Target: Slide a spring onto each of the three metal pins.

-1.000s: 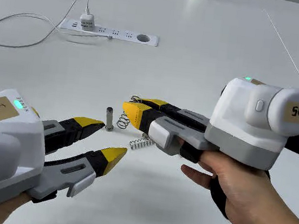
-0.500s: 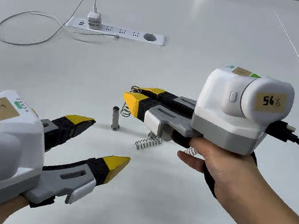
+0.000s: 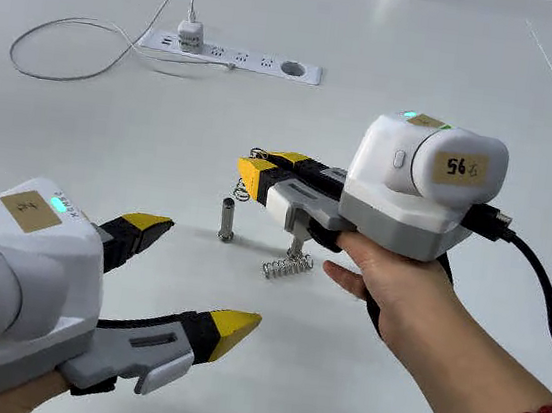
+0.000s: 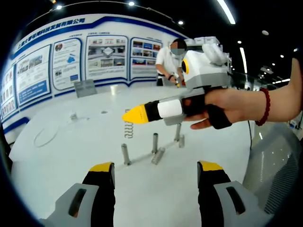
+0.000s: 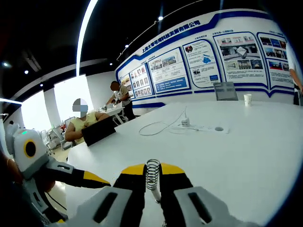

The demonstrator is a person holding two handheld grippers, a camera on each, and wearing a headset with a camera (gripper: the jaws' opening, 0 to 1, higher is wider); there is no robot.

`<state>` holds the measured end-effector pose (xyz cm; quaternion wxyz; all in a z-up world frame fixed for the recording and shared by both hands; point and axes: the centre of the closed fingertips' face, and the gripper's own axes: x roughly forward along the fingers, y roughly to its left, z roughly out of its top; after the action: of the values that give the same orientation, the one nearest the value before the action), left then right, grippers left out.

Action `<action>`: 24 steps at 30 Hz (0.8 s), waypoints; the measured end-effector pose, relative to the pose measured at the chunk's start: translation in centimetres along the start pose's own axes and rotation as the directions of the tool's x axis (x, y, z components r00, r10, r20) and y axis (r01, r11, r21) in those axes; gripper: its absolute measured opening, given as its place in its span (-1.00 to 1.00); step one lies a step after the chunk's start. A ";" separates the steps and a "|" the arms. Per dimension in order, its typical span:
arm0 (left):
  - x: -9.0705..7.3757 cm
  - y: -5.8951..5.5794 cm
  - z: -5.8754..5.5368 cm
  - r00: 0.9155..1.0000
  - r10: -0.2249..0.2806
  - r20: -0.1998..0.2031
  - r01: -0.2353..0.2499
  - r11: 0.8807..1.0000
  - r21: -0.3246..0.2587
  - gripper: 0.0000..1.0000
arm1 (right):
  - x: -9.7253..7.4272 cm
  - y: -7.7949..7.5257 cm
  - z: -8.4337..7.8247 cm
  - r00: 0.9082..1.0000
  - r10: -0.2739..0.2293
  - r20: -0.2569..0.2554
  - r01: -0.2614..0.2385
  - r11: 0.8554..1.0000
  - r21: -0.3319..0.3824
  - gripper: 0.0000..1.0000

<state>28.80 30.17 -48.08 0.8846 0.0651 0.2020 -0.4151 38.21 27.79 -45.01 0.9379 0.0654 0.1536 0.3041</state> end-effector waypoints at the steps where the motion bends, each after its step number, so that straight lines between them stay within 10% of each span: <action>1: 0.0 0.0 -0.1 1.000 0.000 -0.003 0.000 1.000 -0.005 0.46 | 0.3 0.0 -0.1 1.000 0.000 -0.001 0.000 1.000 -0.004 -0.77; 24: 0.1 0.1 -0.5 1.000 0.016 -0.010 -0.016 1.000 -0.016 0.80 | 2.0 0.4 -3.1 0.995 -0.011 -0.103 -0.005 0.987 -0.158 -0.77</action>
<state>28.79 30.34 -48.59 0.8874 0.0617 0.2092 -0.4062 38.48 29.40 -48.32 0.9314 -0.0250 0.1774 0.3169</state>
